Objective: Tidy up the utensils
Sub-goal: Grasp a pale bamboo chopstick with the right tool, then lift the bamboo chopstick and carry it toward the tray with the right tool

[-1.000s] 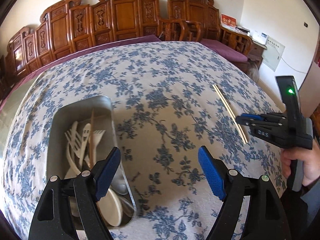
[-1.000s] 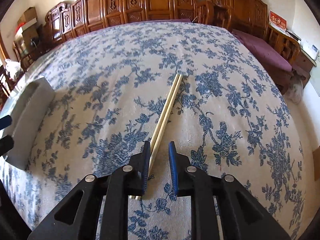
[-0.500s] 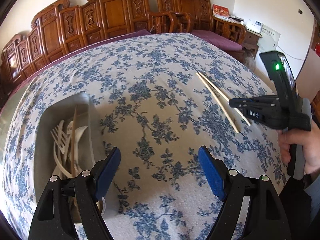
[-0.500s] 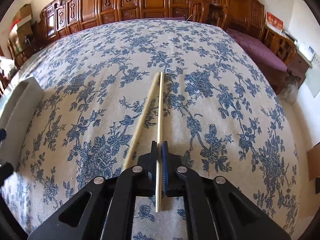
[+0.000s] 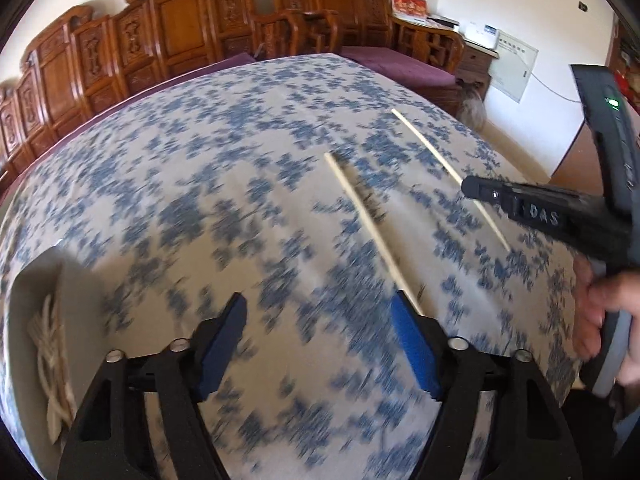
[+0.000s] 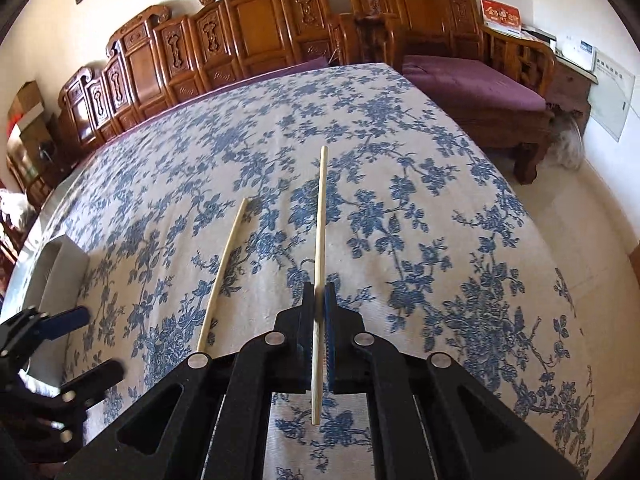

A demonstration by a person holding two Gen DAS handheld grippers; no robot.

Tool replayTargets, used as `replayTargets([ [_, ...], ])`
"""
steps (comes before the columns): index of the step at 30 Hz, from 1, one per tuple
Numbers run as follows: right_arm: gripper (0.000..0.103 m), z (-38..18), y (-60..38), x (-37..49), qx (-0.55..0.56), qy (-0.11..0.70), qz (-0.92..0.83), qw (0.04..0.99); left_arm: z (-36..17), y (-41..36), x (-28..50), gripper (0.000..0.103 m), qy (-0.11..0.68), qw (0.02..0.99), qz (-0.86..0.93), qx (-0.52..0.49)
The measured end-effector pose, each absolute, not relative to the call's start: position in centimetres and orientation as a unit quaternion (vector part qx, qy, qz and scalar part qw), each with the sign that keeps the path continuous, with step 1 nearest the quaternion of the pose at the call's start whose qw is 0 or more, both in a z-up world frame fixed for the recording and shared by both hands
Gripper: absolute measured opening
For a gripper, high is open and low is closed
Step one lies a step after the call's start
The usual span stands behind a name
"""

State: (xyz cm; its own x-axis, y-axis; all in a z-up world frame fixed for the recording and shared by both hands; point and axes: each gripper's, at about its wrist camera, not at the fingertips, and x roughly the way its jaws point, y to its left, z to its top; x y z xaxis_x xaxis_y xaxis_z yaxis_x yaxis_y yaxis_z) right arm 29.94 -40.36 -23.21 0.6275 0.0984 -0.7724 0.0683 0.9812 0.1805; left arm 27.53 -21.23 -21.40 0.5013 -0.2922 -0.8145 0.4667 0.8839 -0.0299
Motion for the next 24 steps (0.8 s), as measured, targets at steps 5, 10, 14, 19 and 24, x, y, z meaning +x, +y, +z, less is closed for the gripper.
replayTargets([
  [5, 0.006, -23.1, -41.3, 29.9, 0.113, 0.429, 0.006, 0.896, -22.5, -24.1, 29.4, 0.047, 0.458, 0.852, -0.236, 0.095],
  [10, 0.006, -23.1, -41.2, 30.1, 0.121, 0.428, 0.011, 0.895, -23.9, -26.0, 30.7, 0.031, 0.468, 0.846, -0.237, 0.093],
  [14, 0.006, -23.0, -40.6, 30.1, 0.118, 0.428, 0.019, 0.896, -24.2, -26.3, 31.3, 0.025, 0.468, 0.847, -0.233, 0.094],
  [19, 0.006, -22.9, -39.9, 30.0, 0.116, 0.427, 0.025, 0.896, -24.2, -26.1, 31.3, 0.004, 0.472, 0.843, -0.236, 0.101],
  [24, 0.006, -23.0, -38.4, 29.9, 0.1, 0.431, 0.035, 0.896, -23.8, -24.5, 30.3, 0.004, 0.473, 0.844, -0.226, 0.112],
])
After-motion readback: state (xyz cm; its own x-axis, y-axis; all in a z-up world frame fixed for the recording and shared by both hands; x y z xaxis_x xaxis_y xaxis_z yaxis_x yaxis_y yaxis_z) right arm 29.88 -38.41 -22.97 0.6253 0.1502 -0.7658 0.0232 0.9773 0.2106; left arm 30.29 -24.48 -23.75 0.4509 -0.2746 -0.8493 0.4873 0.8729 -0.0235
